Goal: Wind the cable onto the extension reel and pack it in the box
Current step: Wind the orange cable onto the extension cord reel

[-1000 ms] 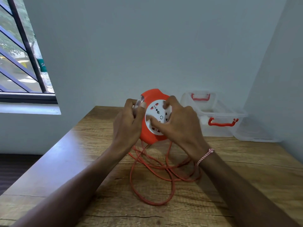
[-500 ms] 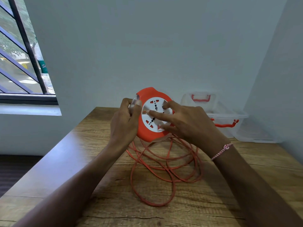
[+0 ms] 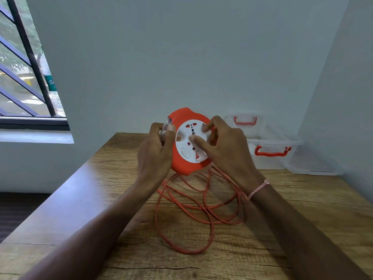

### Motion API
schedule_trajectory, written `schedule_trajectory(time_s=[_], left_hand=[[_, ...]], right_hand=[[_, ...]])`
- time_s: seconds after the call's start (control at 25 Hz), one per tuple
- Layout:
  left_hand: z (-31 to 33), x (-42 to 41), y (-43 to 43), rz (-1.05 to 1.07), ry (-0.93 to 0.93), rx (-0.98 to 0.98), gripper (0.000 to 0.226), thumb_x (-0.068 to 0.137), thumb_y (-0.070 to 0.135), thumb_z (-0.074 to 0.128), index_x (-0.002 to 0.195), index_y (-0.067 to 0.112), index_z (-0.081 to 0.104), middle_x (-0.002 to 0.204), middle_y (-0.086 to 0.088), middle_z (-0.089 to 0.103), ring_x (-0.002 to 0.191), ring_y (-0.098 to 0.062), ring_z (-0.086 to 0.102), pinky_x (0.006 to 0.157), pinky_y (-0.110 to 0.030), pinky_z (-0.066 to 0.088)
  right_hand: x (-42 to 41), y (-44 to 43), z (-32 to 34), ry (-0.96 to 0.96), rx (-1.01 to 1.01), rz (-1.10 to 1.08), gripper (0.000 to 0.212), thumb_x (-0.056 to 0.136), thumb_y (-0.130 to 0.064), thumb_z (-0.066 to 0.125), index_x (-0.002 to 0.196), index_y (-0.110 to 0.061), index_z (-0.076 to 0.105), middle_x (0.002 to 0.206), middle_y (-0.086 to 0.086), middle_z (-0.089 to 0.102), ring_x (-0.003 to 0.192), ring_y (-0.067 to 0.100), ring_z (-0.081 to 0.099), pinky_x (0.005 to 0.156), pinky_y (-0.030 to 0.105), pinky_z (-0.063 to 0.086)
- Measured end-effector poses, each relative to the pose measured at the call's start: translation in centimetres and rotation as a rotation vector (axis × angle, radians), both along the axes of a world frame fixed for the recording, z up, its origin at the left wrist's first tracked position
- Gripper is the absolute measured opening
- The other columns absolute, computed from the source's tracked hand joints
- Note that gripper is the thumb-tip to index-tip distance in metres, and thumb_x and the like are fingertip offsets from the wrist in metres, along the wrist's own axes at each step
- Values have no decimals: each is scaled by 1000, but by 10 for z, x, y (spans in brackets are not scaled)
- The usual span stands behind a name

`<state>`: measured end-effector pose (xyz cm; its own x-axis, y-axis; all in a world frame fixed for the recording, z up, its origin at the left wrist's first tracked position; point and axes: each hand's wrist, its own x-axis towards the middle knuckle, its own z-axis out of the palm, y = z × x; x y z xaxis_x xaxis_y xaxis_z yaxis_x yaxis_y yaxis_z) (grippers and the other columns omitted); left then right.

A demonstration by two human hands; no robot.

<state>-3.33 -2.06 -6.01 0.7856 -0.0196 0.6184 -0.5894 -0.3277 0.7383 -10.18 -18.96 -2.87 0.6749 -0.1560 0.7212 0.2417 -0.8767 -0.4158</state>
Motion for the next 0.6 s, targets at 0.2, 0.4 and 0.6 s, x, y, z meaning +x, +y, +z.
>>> schedule_trajectory(time_s=[0.2,0.4,0.6], left_hand=[[2,6,5,-34,39,-34,48,97,70,36,107,27,55,87,-3,74,76,-21,77,66,-57,64],[1,3,3,-40,7,-14,42,100,67,37,103,28,53,82,-3,72,71,-21,75,63,-58,62],[2,-5,-3,-50,3,-40,43,100,67,36,104,27,52,86,-1,72,76,-19,74,65,-56,63]], right_hand=[[0,-24,2,-36,-800,43,48,97,-47,61,143,-41,52,131,9,62,77,23,70,49,27,50],[-2,-13,2,-142,-778,-47,52,88,-57,70,136,-38,62,97,4,75,65,24,70,53,24,34],[0,14,-3,-56,-128,-98,62,83,-74,63,119,-24,60,82,-4,74,65,15,69,52,27,53]])
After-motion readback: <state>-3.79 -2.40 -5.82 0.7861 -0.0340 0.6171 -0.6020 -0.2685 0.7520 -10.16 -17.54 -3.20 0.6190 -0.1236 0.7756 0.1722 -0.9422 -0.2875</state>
